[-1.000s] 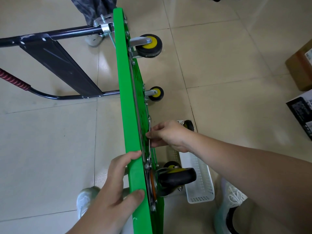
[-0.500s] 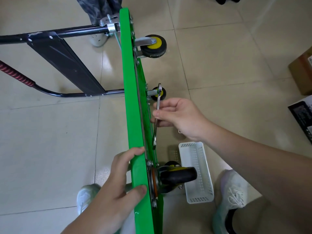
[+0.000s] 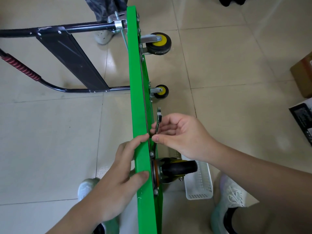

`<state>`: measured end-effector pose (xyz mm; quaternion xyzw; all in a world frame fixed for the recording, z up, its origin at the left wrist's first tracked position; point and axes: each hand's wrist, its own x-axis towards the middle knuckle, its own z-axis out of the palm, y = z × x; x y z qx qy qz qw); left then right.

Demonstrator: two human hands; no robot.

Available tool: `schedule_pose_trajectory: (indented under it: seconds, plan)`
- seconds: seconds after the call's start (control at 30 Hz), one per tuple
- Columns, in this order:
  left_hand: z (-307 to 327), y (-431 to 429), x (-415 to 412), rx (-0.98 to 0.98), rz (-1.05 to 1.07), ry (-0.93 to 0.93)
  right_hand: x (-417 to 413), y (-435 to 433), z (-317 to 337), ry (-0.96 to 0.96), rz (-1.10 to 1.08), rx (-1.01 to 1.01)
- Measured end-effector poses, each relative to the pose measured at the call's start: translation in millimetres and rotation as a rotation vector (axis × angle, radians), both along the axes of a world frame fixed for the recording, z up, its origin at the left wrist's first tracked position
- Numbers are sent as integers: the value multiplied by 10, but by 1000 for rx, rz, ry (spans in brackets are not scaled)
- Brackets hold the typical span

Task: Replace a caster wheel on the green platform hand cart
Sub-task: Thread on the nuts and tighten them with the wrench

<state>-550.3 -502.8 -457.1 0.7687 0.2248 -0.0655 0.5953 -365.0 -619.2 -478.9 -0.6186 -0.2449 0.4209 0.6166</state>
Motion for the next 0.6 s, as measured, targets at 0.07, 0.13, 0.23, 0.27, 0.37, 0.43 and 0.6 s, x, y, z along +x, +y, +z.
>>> schedule_pose_trajectory:
  seconds: [0.07, 0.13, 0.23, 0.27, 0.37, 0.43, 0.6]
  plan:
    - [20, 13, 22, 9, -4, 15, 7, 1, -24, -9, -3, -10]
    - [31, 27, 42, 19, -5, 21, 40, 20, -64, -19, -16, -37]
    - [28, 56, 79, 31, -9, 12, 100, 74, -127, -13, -24, -78]
    - [27, 66, 93, 33, -10, 5, 114, 97, -153, -6, -22, -84]
    - [-3, 104, 123, 26, -19, -6, 151, 177, -230, 12, -6, -99]
    - [-32, 130, 132, 21, -25, -10, 182, 234, -289, 47, -11, -108]
    - [-96, 179, 164, 22, -49, -27, 273, 334, -464, 163, -8, -198]
